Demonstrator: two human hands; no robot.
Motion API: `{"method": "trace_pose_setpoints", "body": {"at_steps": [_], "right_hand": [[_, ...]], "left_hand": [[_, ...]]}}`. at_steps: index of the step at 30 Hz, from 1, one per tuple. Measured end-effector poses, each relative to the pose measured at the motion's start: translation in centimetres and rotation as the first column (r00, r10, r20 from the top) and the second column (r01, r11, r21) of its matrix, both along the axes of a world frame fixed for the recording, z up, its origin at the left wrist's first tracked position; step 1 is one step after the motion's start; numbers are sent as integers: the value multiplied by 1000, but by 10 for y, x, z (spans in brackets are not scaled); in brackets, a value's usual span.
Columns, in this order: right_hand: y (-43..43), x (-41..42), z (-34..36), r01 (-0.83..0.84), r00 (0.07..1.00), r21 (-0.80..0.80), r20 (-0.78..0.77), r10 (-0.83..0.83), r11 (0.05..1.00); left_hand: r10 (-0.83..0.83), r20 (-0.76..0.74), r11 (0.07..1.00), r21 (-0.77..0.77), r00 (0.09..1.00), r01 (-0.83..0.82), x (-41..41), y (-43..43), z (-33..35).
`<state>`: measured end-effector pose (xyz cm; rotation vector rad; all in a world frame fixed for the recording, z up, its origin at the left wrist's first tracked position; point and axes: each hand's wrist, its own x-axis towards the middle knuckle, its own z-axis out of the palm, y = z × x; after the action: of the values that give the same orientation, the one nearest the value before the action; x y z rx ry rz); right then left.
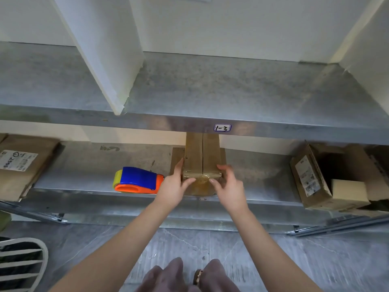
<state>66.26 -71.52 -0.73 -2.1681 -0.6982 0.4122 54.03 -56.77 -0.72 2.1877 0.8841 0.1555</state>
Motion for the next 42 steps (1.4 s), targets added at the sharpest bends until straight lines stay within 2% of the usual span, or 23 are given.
{"method": "trace_pose_setpoints", "body": {"at_steps": [3,5,8,10,12,14,17,20,24,28,31,34,37,39,42], "right_hand": [[-2,-5,-5,-1,997,-14,71,2,1000],[-8,6,-6,-85,996,-17,-26,85,996],[-18,31,3,-260,952,-17,-171,254,965],[-22,44,14,-322,938,-48,-154,311,946],[-20,50,22,-339,936,-66,-121,330,938],[-13,49,24,-305,950,-65,-86,299,950],[-8,39,19,-191,982,-33,-22,190,981],[-12,25,8,-122,992,25,30,121,992],[-9,14,2,-91,996,66,3,91,994],[-3,7,2,-28,998,94,-49,32,995],[-1,2,-2,-31,998,95,-57,36,995],[-1,5,4,-41,986,83,-156,54,996],[-3,15,15,-17,954,125,-295,54,992],[1,19,22,58,935,116,-354,-13,991],[7,24,24,109,859,113,-511,-36,988]], "left_hand": [[72,11,996,47,997,-73,2,-11,0],[37,39,998,-48,999,-35,0,-12,4],[-179,-6,964,-199,984,174,-11,5,20],[-322,-59,939,-150,945,311,-16,22,25],[-356,-46,933,-62,933,353,-13,35,25],[-326,-39,944,32,945,327,-6,36,23],[-191,4,967,170,982,188,2,18,18],[-91,36,979,184,995,83,0,2,15],[-33,82,988,151,996,20,0,3,11],[85,126,988,-139,988,-67,1,-16,1],[68,116,975,-220,991,-41,-1,-22,-4],[67,153,936,-351,986,-9,-3,-23,1],[75,67,929,-367,995,-45,-2,-19,16],[100,-11,938,-332,995,-98,2,-10,26],[122,-4,919,-378,993,-114,10,0,31]]}}
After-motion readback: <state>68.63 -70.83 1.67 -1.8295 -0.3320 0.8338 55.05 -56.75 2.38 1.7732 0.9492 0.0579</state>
